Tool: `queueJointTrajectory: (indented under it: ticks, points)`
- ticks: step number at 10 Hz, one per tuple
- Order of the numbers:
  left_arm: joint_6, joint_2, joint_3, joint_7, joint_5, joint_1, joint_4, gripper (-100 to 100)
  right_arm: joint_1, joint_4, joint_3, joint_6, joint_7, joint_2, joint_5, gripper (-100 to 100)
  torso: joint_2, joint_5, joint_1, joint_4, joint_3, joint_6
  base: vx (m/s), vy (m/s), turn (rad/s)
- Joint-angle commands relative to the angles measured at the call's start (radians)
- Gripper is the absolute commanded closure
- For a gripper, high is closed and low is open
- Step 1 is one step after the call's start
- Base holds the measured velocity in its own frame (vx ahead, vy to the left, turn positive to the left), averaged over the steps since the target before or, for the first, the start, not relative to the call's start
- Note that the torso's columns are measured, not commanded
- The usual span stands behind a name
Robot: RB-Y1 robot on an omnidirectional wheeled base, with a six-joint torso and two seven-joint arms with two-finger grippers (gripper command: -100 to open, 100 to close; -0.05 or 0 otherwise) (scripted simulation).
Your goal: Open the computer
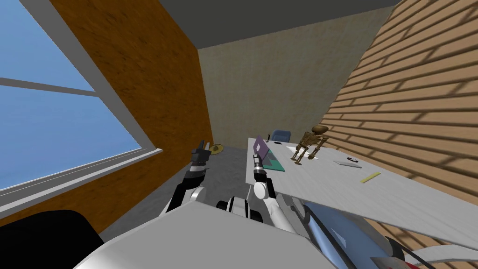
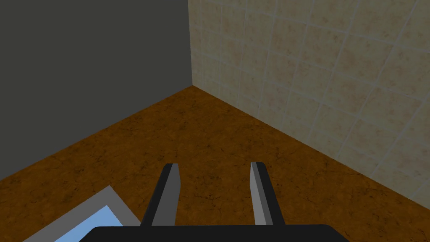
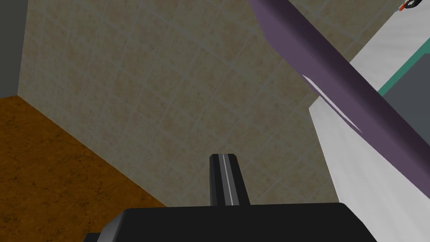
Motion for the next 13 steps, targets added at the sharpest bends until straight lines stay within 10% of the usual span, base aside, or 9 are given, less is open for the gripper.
queueJointTrajectory:
  ticks: [1, 5, 6, 13]
  points:
    - [0.0, 0.0, 0.0, 0.0, 0.0, 0.0, 0.0, 0, -0.062, 0.035, 0.081, -0.002, 0.0, -0.02, -0.02, 100, 0.0, 0.0, 0.0, 0.0, 0.0, 0.0, 0.021, 0.014, -0.284]
    - [0.0, 0.0, 0.0, 0.0, 0.0, 0.0, 0.0, 0, -0.114, 0.077, 0.158, -0.017, -0.012, -0.041, -0.031, 100, 0.001, 0.0, 0.0, 0.0, 0.001, 0.0, 0.014, 0.016, -0.249]
    - [0.0, 0.0, 0.0, 0.0, 0.0, 0.0, 0.0, 0, -0.116, 0.085, 0.166, -0.035, -0.039, -0.048, -0.034, -100, 0.001, 0.0, -0.001, 0.0, 0.001, 0.001, -0.004, -0.023, 0.101]
    - [0.0, 0.0, 0.0, 0.0, 0.0, 0.0, 0.0, 0, -0.122, 0.134, 0.19, -0.116, -0.162, -0.08, -0.044, -100, -0.002, -0.001, -0.003, -0.002, -0.001, 0.004, -0.004, -0.057, 0.072]
